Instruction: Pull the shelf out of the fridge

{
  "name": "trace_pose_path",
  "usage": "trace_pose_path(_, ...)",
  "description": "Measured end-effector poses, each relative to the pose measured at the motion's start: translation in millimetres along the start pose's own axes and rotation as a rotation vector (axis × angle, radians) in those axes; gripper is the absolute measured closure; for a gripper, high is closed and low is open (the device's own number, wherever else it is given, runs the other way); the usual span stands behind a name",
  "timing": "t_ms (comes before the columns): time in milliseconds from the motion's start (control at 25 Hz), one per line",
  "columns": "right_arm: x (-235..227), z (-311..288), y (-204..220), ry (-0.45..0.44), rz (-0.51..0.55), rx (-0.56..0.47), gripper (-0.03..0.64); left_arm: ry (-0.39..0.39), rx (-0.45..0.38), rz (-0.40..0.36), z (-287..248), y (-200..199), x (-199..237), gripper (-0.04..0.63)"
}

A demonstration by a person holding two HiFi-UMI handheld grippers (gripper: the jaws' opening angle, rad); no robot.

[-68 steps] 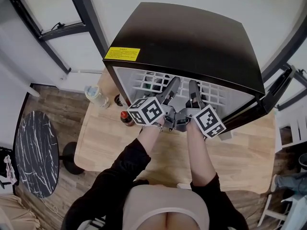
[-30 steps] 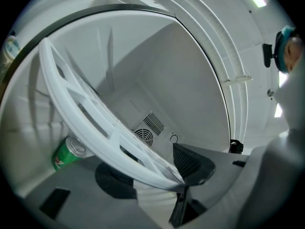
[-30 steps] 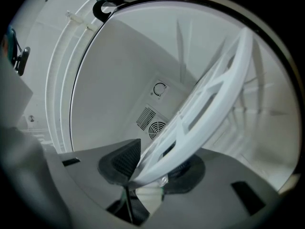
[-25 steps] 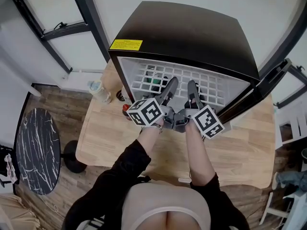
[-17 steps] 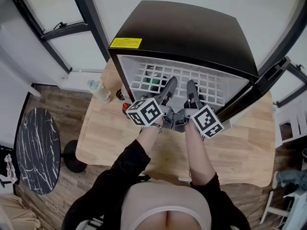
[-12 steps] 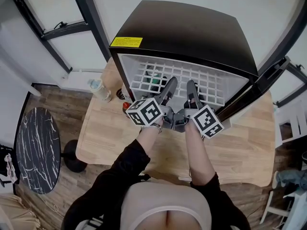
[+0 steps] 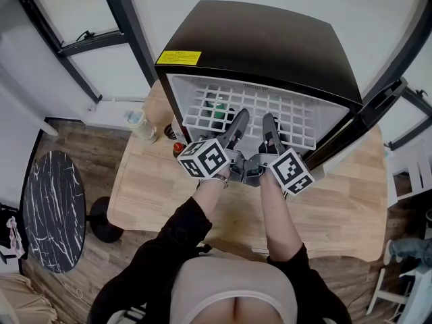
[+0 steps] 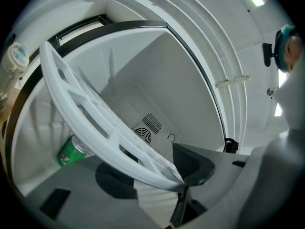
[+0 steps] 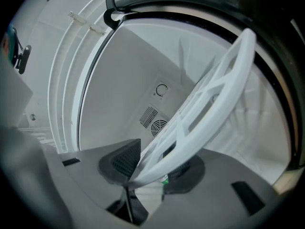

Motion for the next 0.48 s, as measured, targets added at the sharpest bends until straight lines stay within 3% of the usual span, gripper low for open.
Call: trace_pose_path(480,2.4,6.1,3.5,-0.001,0.001,0.001,0.453,-0.001,-0.004,0.002,6.4,2.9,-2.7,0.364)
Point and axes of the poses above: the fingertips, and each gripper's own axes: z backward along the fingers, x to its left, y out of its underside, the point moved 1 cm from there along z, backward along the fingers, and after that the axes turned 14 degrees about x, right-handed, at the moved point
